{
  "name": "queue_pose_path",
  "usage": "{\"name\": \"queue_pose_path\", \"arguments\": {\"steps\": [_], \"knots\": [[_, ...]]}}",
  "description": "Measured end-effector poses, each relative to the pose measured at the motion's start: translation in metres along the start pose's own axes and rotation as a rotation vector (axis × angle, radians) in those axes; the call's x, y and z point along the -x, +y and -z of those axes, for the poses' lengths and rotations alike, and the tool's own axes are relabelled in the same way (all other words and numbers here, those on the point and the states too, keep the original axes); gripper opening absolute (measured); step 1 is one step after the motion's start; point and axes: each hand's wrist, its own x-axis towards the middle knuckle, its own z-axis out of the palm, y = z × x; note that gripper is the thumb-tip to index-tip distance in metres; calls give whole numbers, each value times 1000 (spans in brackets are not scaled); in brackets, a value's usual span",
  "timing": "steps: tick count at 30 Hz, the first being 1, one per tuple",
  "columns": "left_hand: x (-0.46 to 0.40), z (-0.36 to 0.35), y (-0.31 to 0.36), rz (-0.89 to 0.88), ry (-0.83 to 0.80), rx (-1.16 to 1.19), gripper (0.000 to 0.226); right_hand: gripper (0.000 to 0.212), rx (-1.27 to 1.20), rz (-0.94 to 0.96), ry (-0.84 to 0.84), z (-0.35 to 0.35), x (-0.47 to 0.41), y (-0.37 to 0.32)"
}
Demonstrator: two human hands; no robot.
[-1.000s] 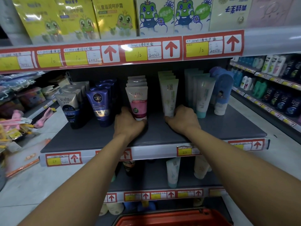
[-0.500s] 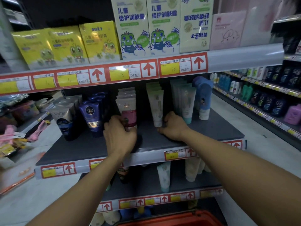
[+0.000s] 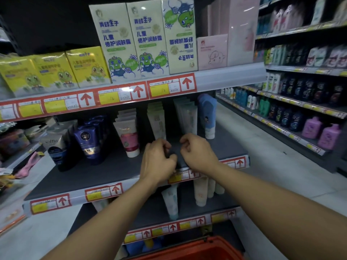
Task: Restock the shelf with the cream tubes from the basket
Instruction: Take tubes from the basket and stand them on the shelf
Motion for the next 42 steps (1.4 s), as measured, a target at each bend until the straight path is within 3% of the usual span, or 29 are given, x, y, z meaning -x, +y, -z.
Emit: {"name": "queue_pose_path", "arguments": {"steps": [10,16,22,26,36,42], "knots": [[-16,-42,55,78,-34,121,29,20,40,-161,240,46,-10,48],[-38,-70,62,208,46,112,46,31,24,-369,144,45,-24,79],[-64,-92,62,321,50,46,80,53,6,-399,63,46,-48,94],[-71,-108,53,331,22,32,89,61,19,-362,43,39,-59,103],[-76,-114,41,340,53,43,55,62,196,-309,73,30,-73,108],[-72,-111,42,375,55,82,50,47,200,-264,59,30,-68,107]]}}
